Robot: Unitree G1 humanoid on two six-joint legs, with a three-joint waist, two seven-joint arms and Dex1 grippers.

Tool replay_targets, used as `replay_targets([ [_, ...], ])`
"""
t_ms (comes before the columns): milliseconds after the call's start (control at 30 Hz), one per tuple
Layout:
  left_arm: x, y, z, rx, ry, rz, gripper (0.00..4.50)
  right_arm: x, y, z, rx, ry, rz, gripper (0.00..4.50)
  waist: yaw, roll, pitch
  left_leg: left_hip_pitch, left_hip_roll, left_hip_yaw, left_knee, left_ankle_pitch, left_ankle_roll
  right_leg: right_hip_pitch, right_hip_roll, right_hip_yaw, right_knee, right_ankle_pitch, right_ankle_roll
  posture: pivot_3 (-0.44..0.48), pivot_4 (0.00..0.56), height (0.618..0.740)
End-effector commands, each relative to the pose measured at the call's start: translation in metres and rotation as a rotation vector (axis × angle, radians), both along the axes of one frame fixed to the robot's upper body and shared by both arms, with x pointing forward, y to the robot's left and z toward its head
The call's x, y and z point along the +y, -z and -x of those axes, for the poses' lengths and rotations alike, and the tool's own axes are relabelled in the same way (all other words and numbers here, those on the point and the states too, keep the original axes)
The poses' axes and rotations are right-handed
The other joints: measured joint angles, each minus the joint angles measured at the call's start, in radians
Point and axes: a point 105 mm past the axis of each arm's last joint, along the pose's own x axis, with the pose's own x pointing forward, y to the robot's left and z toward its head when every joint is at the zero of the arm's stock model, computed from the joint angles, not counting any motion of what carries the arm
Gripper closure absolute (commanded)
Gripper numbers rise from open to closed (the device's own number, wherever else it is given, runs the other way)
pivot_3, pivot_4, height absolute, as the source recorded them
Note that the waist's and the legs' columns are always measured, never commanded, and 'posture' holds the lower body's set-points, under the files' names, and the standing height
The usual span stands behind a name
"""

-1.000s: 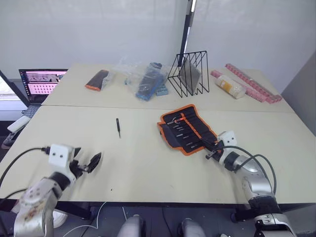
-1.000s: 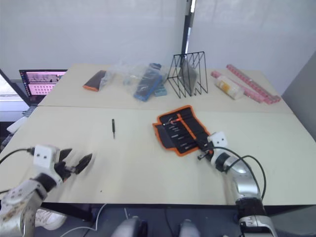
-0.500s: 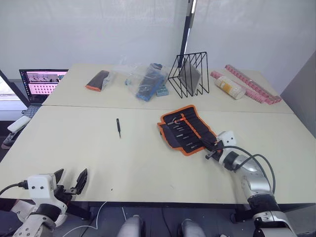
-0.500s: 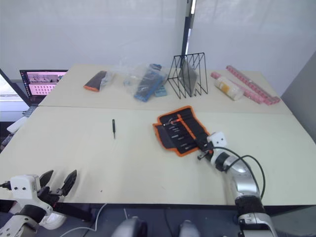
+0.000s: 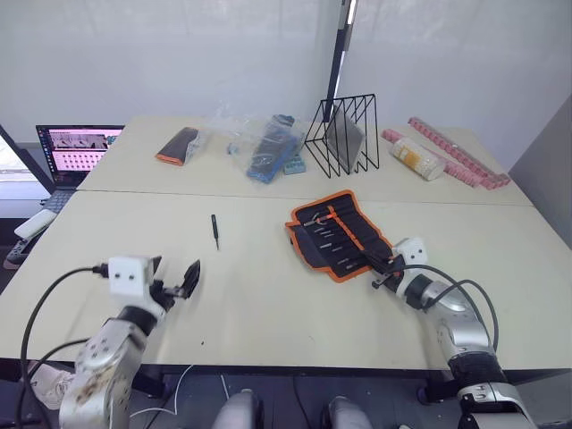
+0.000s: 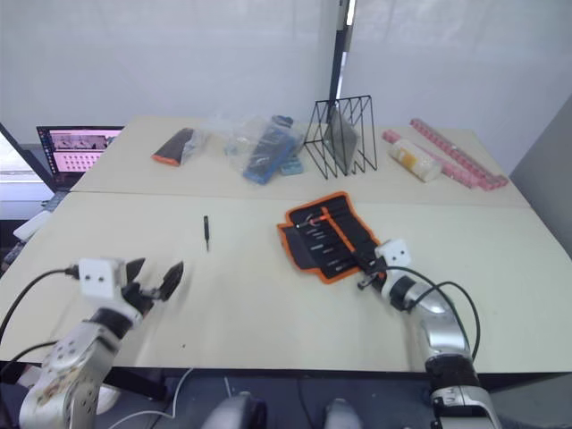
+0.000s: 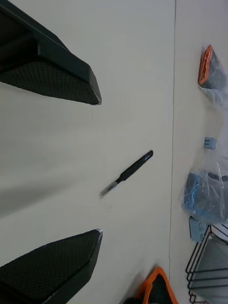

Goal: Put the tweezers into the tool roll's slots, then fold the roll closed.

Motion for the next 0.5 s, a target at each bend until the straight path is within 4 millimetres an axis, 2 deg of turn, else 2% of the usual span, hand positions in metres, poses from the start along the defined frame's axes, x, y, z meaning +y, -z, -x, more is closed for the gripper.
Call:
replay_targets([
  [33,0.000,0.007,-0.020,0.073,-0.072,-0.027,0.06,-0.003,0.021,0.008,0.080,0.018,0.014,4.50,-0.001,0.000,0.000,0.000,0.000,0.000,0.000,0.000,0.000,0.000,0.000,0.000,0.000,0.000,0.000,0.000,0.150,0.685],
  [167,-0.022,0.005,-0.044,0.078,-0.029,0.020,0.06,-0.003,0.020,0.008,0.079,0.019,0.015,4.50,0.000,0.000,0.000,0.000,0.000,0.000,-0.001,0.000,0.000,0.000,0.000,0.000,0.001,0.000,0.000,0.000,0.150,0.685],
  [300,-0.034,0.002,-0.062,0.082,-0.024,0.043,0.06,-0.002,0.018,0.008,0.076,0.022,0.016,4.50,-0.001,0.000,0.000,-0.001,0.000,0.000,-0.001,0.000,0.000,0.001,0.000,0.000,0.001,0.000,0.000,0.000,0.150,0.685],
  [500,-0.045,0.016,-0.077,0.169,-0.064,0.020,0.06,-0.002,0.015,0.009,0.072,0.024,0.017,4.50,-0.001,0.000,0.000,-0.001,-0.001,0.000,-0.001,0.000,0.000,0.003,0.000,0.000,0.001,0.000,0.000,0.000,0.150,0.685],
])
